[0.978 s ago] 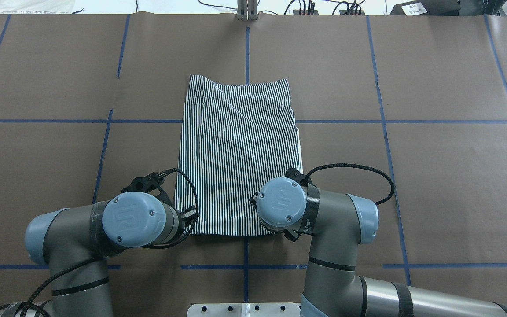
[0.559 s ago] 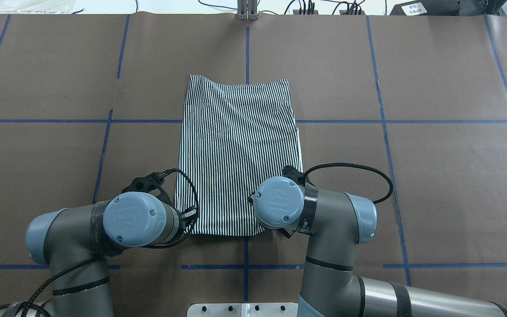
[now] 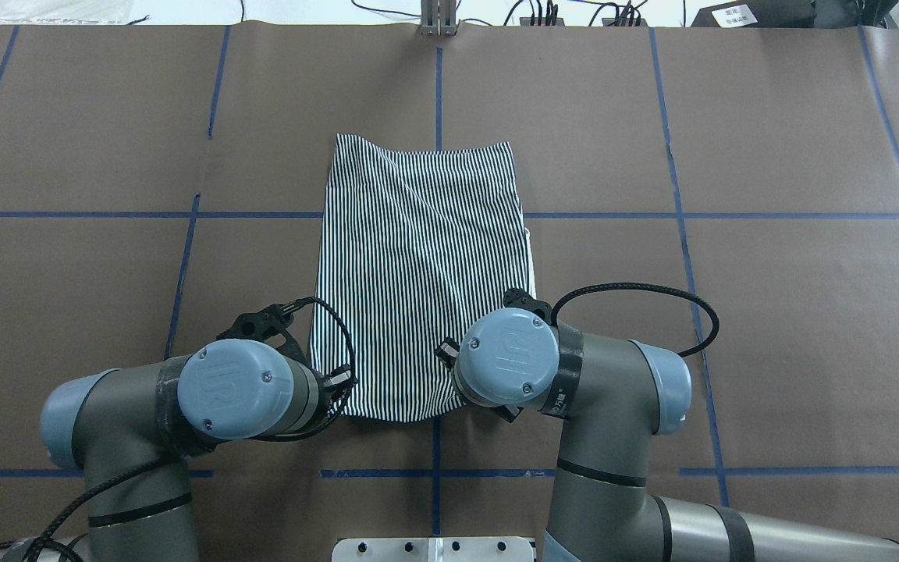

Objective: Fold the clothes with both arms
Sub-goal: 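Grasp the near edge with both grippers and fold it toward the far edge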

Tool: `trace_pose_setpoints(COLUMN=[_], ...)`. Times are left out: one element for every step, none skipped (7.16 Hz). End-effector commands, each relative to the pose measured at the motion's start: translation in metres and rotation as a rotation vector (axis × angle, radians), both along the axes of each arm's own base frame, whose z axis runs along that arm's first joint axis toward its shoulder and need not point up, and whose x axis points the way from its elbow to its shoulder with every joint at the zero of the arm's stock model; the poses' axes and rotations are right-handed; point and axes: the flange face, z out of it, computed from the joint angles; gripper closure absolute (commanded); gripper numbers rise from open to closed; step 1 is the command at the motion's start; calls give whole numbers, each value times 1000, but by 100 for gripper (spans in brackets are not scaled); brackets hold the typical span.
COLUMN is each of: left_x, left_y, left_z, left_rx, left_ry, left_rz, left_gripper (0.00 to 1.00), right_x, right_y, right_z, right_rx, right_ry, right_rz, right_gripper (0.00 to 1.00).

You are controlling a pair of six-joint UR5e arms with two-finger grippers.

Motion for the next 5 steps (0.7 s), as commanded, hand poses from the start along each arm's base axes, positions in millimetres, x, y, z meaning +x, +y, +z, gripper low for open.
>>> trace_pose_setpoints(left_x=[-3,-2,-15,-33,-37], left_y=[29,54,75,82,83], left_z=[-17,-25,-38,-51,-55], left_rx=[5,6,6,6,6], left_ry=[40,49,49,55,65], left_rz=[42,86,119,128,132], left_gripper=[100,100,100,100,100], right_x=[33,40,45,44,41], right_y=[24,38,49,52,50], right_z=[-8,-13,-9,-6,-5], right_rx=[-6,-5,-25,-36,-25], right_ry=[-58,-82,-88,-84,-80], right_rz=[-44,-69,-103,-118,-116], right_gripper=[100,100,100,100,100])
